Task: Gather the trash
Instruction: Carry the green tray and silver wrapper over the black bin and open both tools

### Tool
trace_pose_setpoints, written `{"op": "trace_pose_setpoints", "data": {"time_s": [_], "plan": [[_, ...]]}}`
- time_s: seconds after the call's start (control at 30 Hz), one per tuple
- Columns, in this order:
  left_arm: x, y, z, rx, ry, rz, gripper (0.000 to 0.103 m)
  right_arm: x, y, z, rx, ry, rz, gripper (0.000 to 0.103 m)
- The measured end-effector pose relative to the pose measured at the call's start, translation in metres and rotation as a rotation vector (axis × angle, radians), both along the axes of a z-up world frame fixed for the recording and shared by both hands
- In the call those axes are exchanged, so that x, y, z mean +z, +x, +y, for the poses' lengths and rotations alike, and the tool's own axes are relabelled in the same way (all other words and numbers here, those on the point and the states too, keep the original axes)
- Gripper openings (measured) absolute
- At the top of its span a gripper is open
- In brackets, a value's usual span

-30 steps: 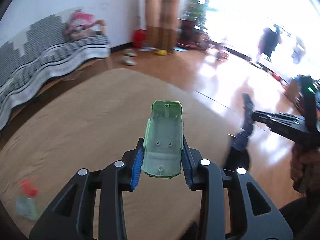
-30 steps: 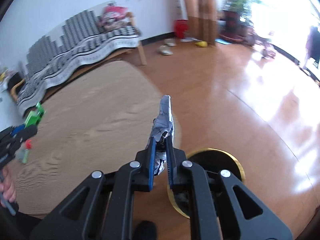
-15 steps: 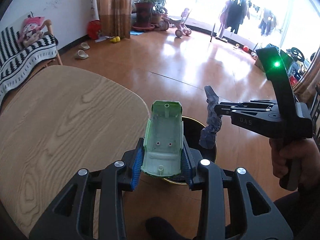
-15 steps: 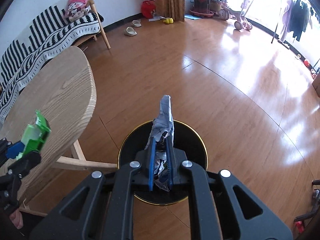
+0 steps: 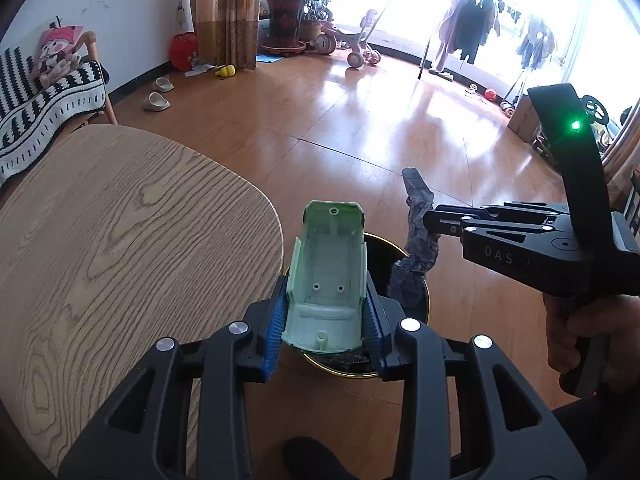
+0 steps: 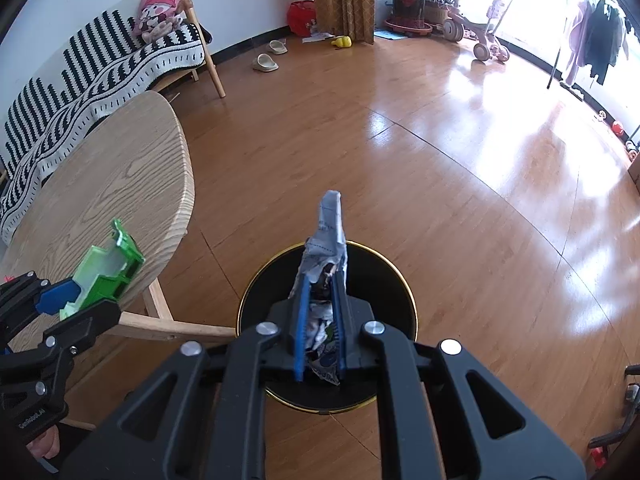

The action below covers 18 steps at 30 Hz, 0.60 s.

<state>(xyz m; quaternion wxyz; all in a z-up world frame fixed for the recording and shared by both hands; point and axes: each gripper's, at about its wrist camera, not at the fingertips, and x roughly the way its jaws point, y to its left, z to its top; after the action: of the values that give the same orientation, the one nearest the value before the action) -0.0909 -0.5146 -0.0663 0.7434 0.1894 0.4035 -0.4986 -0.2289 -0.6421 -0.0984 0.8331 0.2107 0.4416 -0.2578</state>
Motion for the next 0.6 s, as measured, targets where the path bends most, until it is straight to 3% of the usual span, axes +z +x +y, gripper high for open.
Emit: {"op": "trace_pose_setpoints", "data": {"time_s": [0.03, 0.07, 0.13, 0.6], "plan": [[-0.001, -0.001, 0.000, -0.001, 0.001, 0.001, 0.034, 0.000, 0.000, -0.001, -0.003, 0.000, 0.001, 0.022], [-0.002, -0.001, -0.002, -0.002, 0.002, 0.003, 0.034, 0.000, -0.002, -0.002, -0.007, -0.004, -0.003, 0.050], [-0.004, -0.001, -0.004, -0.004, 0.006, 0.006, 0.034, 0.005, -0.005, -0.002, -0.015, -0.028, -0.029, 0.080], [-0.018, 0.003, -0.032, -0.014, -0.025, 0.076, 0.035, 0.019, -0.027, -0.015, -0.132, -0.047, -0.095, 0.079]]}}
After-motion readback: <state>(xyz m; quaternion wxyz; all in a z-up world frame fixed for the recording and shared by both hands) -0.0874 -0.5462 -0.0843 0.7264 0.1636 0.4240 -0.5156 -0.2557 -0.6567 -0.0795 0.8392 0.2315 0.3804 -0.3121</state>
